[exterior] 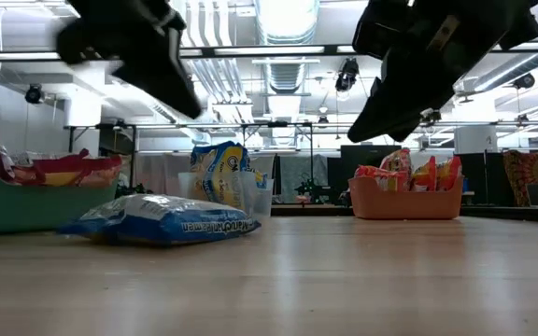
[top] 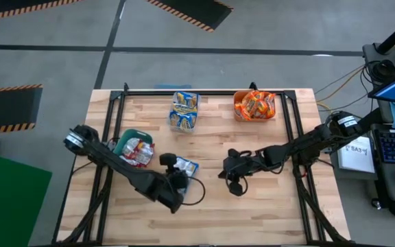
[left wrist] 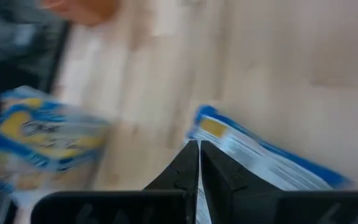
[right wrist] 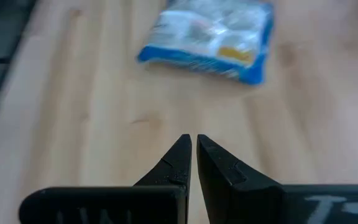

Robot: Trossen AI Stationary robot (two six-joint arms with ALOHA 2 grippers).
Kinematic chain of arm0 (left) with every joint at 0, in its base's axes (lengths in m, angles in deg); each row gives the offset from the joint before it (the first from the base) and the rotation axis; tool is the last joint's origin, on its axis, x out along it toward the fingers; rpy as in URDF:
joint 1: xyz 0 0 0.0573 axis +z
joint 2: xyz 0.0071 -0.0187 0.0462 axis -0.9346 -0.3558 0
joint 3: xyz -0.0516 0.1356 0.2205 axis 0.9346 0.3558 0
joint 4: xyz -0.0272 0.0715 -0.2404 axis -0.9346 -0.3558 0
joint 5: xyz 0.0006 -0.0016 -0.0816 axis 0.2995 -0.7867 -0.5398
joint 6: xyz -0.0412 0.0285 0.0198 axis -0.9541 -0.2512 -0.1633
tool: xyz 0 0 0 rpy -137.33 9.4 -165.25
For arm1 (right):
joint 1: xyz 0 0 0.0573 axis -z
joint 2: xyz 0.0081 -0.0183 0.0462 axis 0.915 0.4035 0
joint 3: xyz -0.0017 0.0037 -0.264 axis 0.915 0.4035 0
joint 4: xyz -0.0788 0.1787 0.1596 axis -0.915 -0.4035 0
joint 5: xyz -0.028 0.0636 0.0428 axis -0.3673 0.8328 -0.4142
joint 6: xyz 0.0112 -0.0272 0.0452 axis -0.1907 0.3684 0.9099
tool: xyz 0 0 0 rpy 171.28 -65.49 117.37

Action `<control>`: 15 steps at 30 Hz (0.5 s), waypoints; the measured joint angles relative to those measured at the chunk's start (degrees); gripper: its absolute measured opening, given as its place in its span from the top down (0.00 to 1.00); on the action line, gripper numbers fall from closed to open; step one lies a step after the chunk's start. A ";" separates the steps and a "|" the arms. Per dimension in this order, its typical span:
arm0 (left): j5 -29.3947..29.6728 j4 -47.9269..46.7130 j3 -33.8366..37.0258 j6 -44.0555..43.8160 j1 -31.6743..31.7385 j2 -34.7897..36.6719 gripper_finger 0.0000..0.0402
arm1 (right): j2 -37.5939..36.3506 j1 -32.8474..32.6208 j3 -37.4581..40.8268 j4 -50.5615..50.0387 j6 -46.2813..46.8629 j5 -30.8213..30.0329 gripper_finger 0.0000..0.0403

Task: Sort Maruchan noodles
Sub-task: Put the blue noodle pack in the transparent bin

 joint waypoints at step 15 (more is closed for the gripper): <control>-25.66 2.05 10.30 -3.20 -0.30 2.73 1.00 | 0.98 5.73 0.04 8.13 6.50 -11.66 0.87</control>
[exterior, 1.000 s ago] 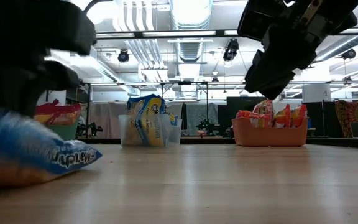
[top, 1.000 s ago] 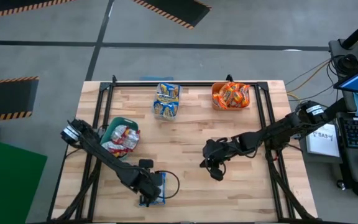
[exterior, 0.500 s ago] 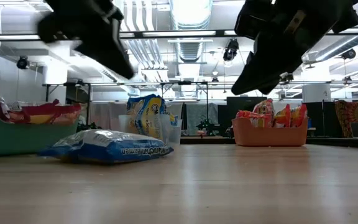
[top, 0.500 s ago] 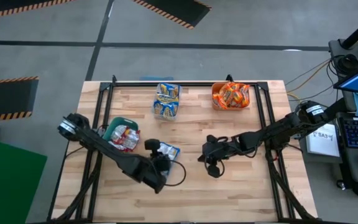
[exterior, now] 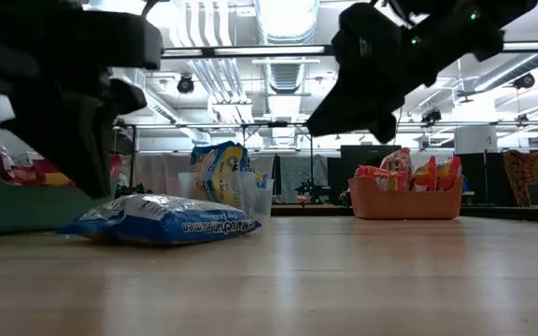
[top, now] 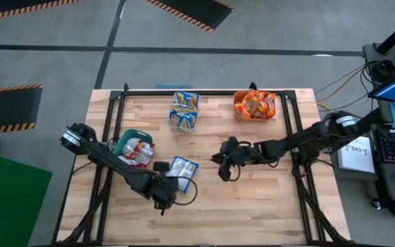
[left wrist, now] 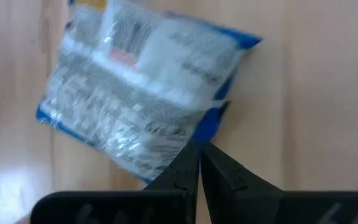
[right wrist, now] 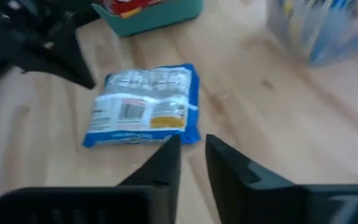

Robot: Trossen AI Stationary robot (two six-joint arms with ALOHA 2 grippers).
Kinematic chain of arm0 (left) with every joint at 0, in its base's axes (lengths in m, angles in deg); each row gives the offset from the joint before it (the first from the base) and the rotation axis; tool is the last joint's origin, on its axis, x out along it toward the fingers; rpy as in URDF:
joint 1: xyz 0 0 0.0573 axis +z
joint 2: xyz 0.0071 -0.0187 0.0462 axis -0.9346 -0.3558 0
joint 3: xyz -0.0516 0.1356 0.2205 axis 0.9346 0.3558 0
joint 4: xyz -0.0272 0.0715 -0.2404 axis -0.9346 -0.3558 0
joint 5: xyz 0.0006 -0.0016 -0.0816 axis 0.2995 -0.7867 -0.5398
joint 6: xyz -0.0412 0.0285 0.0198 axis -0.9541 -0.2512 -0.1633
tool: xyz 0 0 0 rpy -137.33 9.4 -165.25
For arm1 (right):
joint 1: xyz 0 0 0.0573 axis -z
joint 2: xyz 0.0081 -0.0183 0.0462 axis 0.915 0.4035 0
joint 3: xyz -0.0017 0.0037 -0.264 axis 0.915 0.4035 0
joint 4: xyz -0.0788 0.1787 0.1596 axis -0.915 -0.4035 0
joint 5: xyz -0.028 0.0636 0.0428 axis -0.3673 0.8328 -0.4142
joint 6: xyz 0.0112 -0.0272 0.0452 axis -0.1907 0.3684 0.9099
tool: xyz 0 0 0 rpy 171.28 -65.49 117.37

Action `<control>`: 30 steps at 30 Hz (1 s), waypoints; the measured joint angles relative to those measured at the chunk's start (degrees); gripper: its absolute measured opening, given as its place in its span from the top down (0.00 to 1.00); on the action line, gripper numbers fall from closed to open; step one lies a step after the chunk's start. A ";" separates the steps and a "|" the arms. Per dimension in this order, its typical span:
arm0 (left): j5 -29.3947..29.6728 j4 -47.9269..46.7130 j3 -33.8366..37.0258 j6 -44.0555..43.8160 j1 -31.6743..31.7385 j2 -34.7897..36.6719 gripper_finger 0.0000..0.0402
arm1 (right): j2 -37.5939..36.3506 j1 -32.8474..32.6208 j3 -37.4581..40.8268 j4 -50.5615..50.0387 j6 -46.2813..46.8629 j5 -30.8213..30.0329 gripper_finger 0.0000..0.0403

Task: Sort Maruchan noodles
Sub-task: Put the blue noodle pack in the transparent bin

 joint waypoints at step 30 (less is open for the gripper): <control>2.44 24.41 13.43 -5.61 1.05 0.09 1.00 | 24.61 7.42 -9.72 10.16 17.32 17.49 0.24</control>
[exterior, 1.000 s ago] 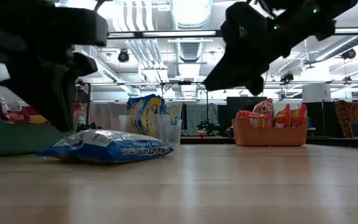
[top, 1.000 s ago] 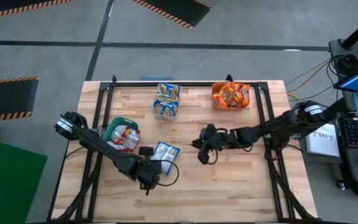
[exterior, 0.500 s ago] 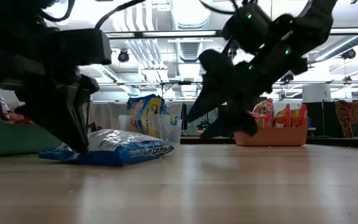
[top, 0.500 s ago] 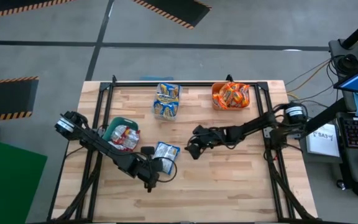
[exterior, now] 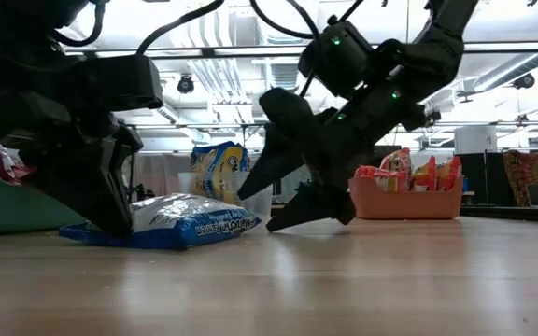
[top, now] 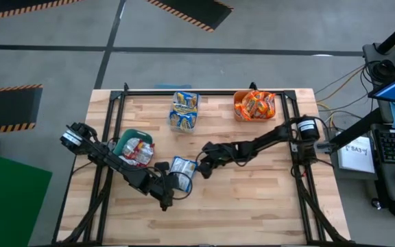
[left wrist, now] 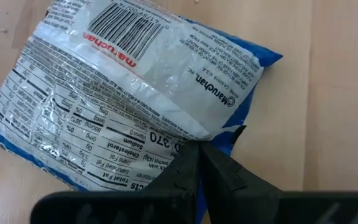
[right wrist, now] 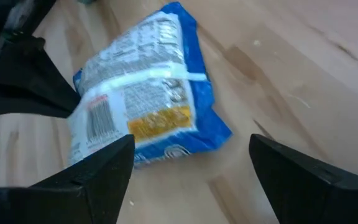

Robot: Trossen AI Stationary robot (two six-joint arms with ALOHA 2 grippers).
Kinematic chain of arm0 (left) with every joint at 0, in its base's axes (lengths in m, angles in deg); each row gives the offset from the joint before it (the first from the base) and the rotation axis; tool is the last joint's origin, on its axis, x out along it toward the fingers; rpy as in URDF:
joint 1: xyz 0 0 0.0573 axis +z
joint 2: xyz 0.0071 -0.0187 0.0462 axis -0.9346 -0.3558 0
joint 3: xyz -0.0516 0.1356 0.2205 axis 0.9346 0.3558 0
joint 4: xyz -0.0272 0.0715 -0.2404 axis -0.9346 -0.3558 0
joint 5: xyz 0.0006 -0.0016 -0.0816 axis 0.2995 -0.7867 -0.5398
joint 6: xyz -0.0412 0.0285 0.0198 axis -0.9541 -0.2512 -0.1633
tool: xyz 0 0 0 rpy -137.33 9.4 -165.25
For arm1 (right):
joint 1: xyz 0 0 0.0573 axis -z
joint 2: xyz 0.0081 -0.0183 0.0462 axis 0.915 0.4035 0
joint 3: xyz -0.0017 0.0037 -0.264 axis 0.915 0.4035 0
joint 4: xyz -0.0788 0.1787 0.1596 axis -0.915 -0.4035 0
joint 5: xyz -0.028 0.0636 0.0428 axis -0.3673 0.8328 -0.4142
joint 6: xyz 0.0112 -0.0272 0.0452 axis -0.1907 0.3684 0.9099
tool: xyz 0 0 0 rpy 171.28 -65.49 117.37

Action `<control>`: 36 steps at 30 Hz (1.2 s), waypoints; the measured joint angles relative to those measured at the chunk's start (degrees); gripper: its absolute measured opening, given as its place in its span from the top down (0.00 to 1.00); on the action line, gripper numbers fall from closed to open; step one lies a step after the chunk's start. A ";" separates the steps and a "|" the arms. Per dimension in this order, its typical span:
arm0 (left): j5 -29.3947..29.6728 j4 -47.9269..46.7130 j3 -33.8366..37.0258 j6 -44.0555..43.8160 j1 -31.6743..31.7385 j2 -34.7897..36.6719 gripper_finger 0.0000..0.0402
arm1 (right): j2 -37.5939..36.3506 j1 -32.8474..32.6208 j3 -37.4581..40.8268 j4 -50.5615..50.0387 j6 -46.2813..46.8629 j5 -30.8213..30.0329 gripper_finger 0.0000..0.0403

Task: Sort Maruchan noodles
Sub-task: Put the blue noodle pack in the transparent bin

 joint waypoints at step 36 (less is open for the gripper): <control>0.85 12.53 5.80 -0.60 0.04 0.07 1.00 | 9.43 -0.11 -11.59 8.08 -13.74 12.07 0.41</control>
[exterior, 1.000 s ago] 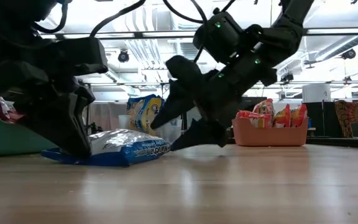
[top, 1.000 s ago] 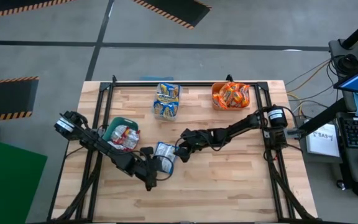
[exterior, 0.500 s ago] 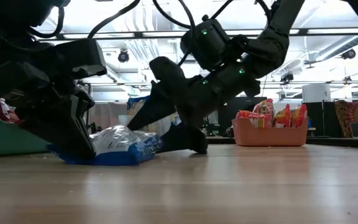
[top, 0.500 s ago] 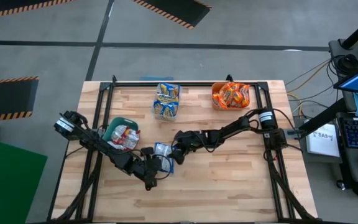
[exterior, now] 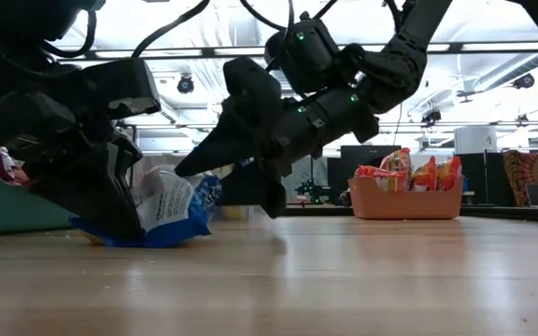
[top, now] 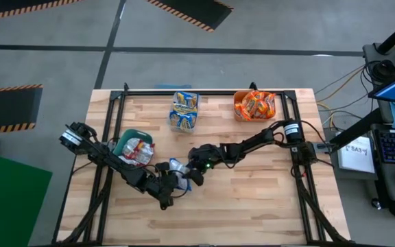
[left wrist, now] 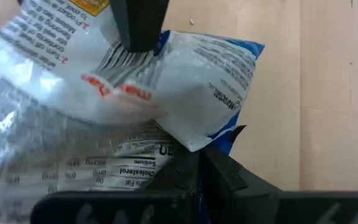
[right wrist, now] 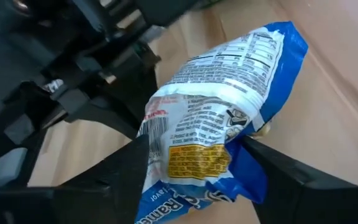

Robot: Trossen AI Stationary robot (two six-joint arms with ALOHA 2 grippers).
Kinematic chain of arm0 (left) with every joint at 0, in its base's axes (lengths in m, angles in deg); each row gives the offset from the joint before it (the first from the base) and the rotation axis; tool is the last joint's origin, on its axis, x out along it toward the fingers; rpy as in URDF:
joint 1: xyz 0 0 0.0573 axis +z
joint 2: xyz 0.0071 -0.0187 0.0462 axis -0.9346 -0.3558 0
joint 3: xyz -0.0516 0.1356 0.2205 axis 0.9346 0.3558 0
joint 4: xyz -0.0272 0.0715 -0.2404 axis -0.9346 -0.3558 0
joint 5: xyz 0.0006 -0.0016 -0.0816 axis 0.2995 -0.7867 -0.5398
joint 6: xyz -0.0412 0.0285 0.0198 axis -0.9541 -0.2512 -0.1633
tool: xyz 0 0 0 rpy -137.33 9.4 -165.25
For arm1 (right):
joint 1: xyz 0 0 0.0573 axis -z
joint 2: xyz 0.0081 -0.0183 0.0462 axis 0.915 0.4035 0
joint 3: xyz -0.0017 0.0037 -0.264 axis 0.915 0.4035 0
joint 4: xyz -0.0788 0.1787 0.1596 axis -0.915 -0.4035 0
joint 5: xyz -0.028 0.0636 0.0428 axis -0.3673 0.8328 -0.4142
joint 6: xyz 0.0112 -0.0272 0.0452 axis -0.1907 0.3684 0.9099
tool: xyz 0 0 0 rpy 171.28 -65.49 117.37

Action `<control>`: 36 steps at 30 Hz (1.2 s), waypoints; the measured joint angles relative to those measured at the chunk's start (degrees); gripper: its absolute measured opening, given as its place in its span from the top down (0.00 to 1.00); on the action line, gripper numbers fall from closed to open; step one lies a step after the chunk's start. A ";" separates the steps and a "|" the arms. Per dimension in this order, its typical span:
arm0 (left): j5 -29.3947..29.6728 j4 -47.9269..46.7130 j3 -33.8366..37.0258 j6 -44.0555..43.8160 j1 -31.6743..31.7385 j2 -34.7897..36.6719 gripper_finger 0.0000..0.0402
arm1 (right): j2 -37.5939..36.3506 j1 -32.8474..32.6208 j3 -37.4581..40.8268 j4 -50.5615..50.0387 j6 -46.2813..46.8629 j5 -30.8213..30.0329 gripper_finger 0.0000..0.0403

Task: Sort Maruchan noodles
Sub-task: Put the blue noodle pack in the transparent bin

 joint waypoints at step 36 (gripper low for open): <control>5.76 -9.55 -0.66 7.43 -1.22 22.03 1.00 | -5.38 0.09 1.76 1.71 -12.32 -1.09 0.97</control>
